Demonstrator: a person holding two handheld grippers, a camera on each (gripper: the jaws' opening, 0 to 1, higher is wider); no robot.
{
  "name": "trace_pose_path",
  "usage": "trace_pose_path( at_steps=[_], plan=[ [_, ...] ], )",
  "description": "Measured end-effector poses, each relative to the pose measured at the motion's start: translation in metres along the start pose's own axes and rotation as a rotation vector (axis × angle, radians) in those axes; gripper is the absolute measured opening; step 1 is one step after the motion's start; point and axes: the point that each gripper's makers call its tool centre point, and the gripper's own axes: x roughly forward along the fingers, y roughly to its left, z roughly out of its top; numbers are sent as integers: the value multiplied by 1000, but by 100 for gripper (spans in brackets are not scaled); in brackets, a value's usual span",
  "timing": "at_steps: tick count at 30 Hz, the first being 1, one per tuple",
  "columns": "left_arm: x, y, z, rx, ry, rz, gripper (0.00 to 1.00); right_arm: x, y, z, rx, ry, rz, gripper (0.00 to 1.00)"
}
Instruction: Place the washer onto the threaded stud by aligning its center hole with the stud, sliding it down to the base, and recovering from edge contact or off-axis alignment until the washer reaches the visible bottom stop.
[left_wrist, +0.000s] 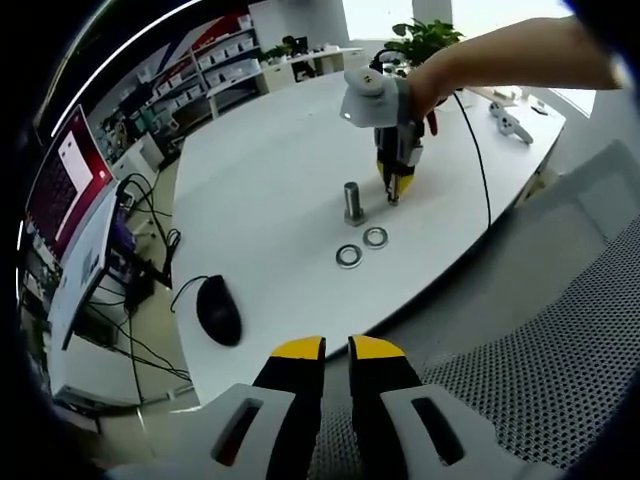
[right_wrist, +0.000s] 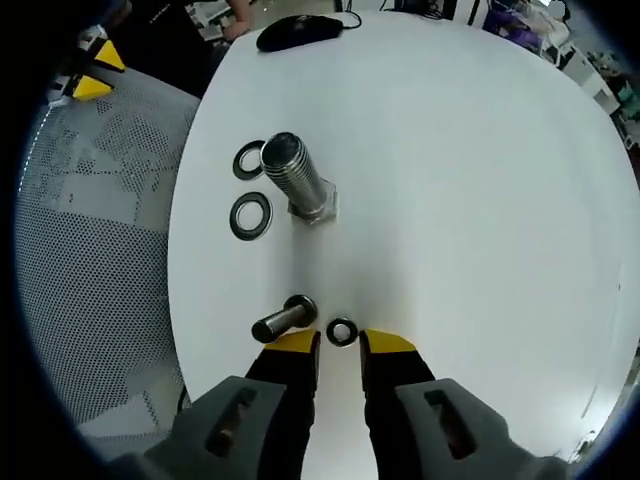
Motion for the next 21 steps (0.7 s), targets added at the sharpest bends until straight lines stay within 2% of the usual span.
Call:
trace_pose_path(
  at_steps=[8, 13, 21],
  plan=[
    [0, -1, 1, 5, -7, -7, 7, -1, 0, 5, -10, -73, -89, 18],
    [-1, 0, 2, 4, -13, -5, 7, -1, 0, 5, 12, -98, -93, 19],
    [-1, 0, 2, 5, -15, -6, 7, -2, 4, 4, -8, -81, -106, 18]
  ],
)
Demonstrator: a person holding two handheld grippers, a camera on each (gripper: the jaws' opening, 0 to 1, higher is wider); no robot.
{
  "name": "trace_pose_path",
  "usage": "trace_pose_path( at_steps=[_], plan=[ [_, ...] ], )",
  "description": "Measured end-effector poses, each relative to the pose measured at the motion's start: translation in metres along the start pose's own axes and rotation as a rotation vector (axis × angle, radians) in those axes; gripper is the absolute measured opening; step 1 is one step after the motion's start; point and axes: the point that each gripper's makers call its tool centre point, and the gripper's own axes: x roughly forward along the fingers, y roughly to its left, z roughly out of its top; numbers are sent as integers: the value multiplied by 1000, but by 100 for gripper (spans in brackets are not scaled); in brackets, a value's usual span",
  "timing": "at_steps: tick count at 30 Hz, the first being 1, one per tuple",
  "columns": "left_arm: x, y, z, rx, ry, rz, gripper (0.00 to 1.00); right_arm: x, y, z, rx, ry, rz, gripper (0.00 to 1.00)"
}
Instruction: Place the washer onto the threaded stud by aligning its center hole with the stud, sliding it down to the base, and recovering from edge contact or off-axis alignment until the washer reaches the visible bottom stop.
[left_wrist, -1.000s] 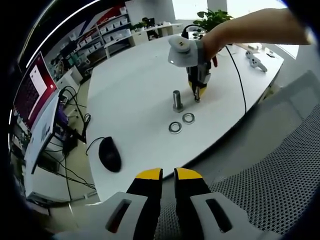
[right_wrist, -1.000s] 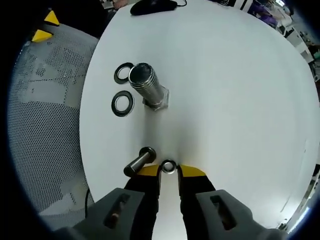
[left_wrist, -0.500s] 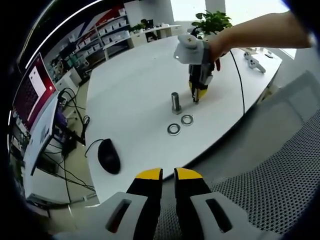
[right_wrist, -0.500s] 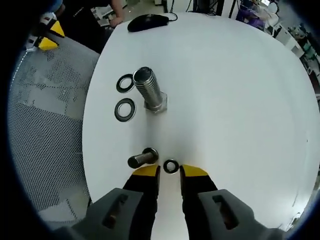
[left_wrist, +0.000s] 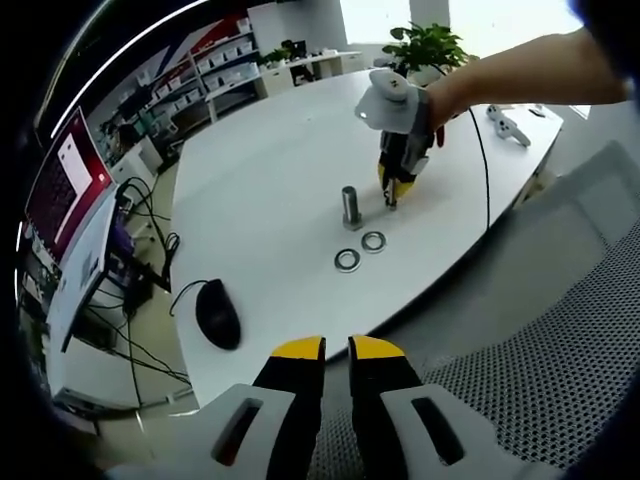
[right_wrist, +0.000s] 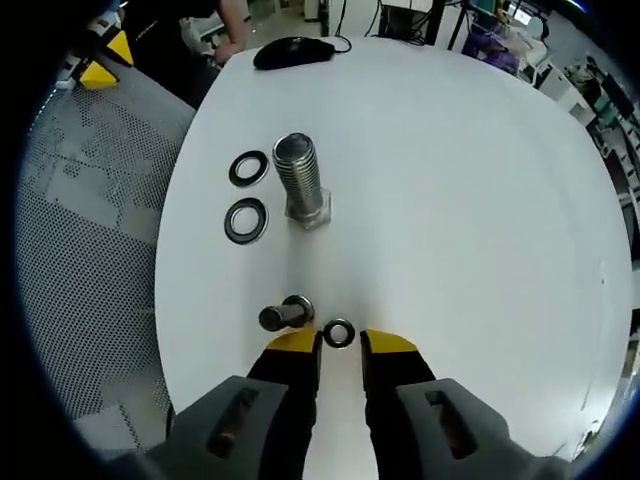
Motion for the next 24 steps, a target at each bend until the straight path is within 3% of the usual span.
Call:
trace_pose_path(
  at_steps=[10, 24],
  plan=[
    [0, 0, 1, 0, -3, 1, 7, 1, 0, 2, 1, 7, -9, 16],
    [0, -1, 0, 4, -2, -2, 7, -8, 2, 6, 62, -36, -5, 14]
  ],
)
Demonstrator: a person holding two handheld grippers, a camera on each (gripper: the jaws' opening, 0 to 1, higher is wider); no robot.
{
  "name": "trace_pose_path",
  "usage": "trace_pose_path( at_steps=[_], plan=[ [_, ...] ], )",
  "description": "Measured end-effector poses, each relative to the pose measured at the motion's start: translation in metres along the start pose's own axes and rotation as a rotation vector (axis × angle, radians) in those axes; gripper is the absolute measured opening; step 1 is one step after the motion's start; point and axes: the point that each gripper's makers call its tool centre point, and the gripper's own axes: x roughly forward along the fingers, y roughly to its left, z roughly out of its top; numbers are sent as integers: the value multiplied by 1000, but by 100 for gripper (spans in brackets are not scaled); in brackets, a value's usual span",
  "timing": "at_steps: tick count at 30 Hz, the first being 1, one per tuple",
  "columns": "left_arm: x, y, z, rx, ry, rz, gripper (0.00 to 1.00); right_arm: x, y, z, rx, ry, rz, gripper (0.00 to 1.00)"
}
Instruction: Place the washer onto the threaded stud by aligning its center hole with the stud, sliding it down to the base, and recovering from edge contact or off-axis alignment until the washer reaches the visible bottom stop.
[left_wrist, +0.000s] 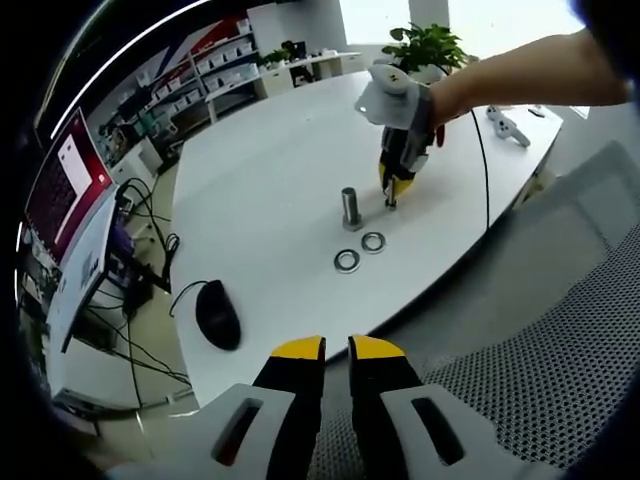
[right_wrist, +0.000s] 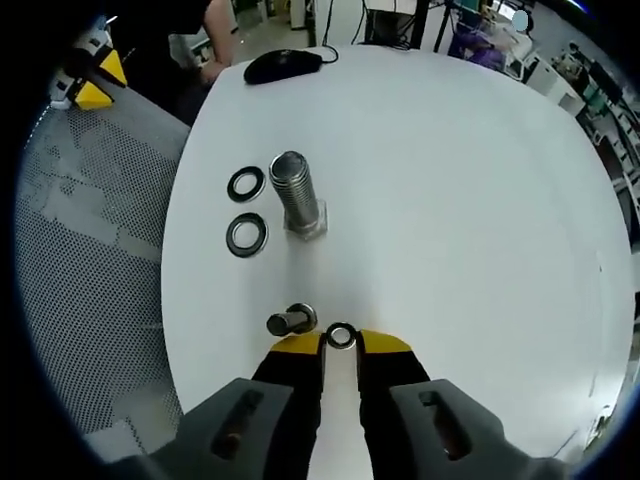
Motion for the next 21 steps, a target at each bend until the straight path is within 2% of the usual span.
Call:
trace_pose_path(
  at_steps=[9, 13, 17, 21],
  plan=[
    [0, -1, 0, 4, 3, -4, 7, -14, -8, 1, 22, -10, -6, 14],
    [0, -1, 0, 5, 2, -4, 7, -29, -14, 1, 60, -42, -14, 14],
    [0, -1, 1, 6, -1, -5, 7, -44, -10, 3, 69, -60, -9, 14],
    [0, -2, 1, 8, -2, -8, 7, -54, -1, 8, 39, -58, 3, 14]
  ],
)
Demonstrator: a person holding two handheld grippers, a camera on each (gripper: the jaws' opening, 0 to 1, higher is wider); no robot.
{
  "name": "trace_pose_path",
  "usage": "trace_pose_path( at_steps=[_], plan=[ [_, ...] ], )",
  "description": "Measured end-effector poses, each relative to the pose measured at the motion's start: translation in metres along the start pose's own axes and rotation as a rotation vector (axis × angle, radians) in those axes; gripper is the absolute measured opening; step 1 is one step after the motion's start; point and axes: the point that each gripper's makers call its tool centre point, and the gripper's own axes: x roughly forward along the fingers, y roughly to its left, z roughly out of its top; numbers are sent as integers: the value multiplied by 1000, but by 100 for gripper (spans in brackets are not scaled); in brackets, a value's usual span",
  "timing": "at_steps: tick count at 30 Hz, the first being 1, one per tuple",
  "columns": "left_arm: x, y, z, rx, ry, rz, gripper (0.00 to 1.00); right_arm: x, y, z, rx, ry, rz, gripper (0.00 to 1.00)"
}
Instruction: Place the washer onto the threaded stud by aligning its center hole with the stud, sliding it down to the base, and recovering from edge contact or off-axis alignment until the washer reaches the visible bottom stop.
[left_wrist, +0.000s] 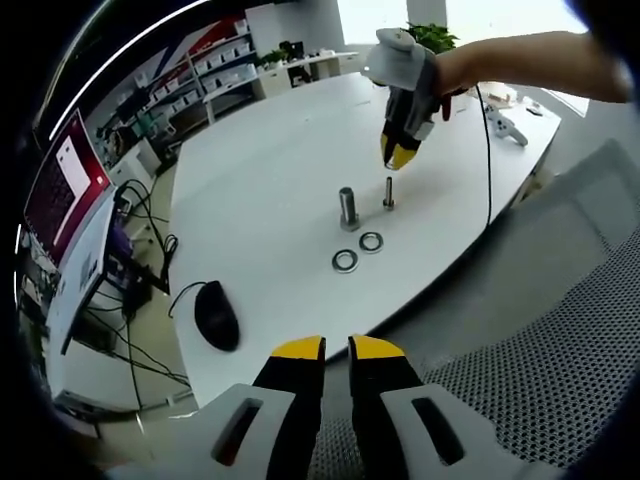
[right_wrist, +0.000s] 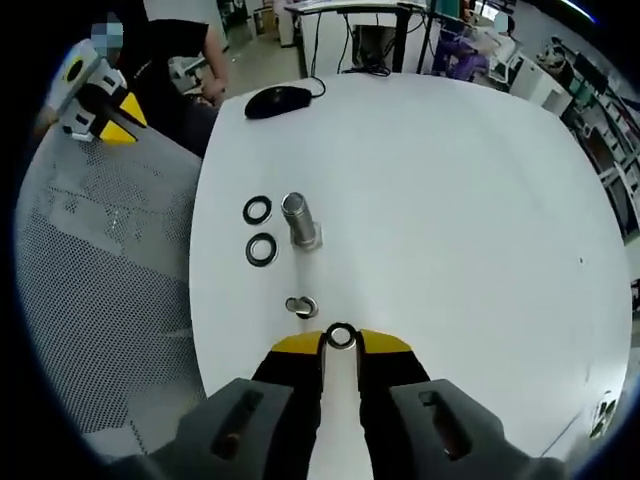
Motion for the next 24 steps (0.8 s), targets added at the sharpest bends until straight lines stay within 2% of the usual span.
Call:
trace_pose_path(
  at_steps=[8, 12, 17, 20, 24],
  plan=[
    [0, -1, 0, 3, 0, -1, 7, -10, 10, 14, -41, 9, 36, 14],
    [0, 0, 1, 3, -6, 0, 7, -5, 17, 12, -81, 70, 60, 14],
    [1, 0, -1, 6, 3, -1, 7, -1, 23, 19, -81, 65, 76, 14],
    [0, 1, -1, 4, 0, 1, 7, 2, 26, 19, -102, 85, 79, 14],
    [1, 1, -1, 5, -2, 3, 7, 6, 24, 18, -87, 91, 80, 14]
  ],
)
